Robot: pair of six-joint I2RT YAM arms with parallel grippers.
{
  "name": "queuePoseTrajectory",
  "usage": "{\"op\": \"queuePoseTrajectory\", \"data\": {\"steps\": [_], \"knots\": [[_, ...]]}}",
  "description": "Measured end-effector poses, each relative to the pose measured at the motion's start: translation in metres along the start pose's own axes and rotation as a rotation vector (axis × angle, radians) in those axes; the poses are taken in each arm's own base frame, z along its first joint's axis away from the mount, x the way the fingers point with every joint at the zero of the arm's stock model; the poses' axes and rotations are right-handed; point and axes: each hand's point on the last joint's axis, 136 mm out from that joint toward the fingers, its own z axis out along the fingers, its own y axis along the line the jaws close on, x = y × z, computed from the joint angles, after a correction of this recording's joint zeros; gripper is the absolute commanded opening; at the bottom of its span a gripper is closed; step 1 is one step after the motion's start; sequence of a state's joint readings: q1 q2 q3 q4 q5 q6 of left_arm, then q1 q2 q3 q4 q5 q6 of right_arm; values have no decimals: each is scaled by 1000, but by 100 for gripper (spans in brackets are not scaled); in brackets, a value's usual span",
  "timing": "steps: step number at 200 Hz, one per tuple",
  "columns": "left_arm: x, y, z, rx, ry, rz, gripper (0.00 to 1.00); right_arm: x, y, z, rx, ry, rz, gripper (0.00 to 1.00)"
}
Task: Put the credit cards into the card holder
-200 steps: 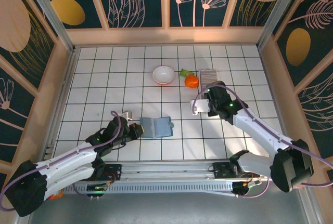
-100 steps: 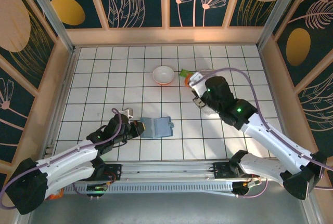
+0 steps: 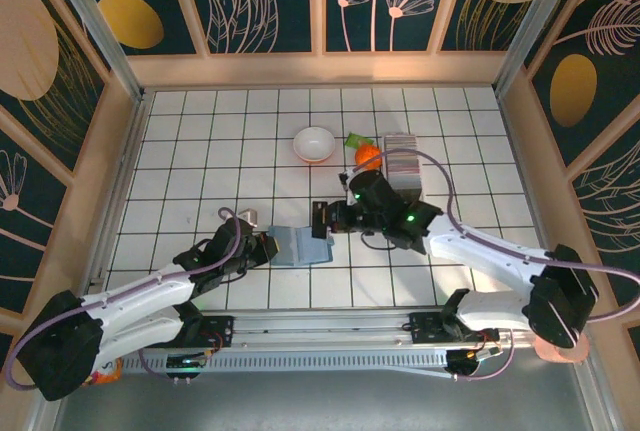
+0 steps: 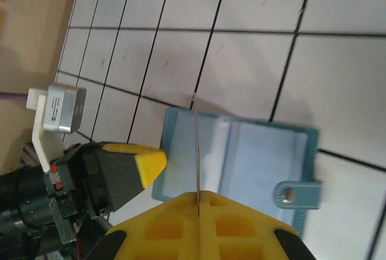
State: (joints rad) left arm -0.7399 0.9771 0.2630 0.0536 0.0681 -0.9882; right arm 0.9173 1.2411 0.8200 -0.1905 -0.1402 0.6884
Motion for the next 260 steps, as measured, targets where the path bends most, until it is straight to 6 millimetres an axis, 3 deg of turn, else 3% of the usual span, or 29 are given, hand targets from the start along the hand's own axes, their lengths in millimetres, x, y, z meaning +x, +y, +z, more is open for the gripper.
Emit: {"op": "queuePoseTrajectory", "data": {"steps": [46,120,177,213,260], "knots": [[-3,4,1,-19,-17,0,0,26,7,31,16,84,23,0],[-2,13,4,-39,-31,-12,0,26,27,39,-41,63,54,0],[6,25,8,-60,-17,-21,0,43,8,63,28,116,65,0],[13,36,12,-86,0,-23,0,46,-1,69,60,120,67,0],[12,33,16,-72,0,-22,0,48,-16,71,91,116,99,0]]}}
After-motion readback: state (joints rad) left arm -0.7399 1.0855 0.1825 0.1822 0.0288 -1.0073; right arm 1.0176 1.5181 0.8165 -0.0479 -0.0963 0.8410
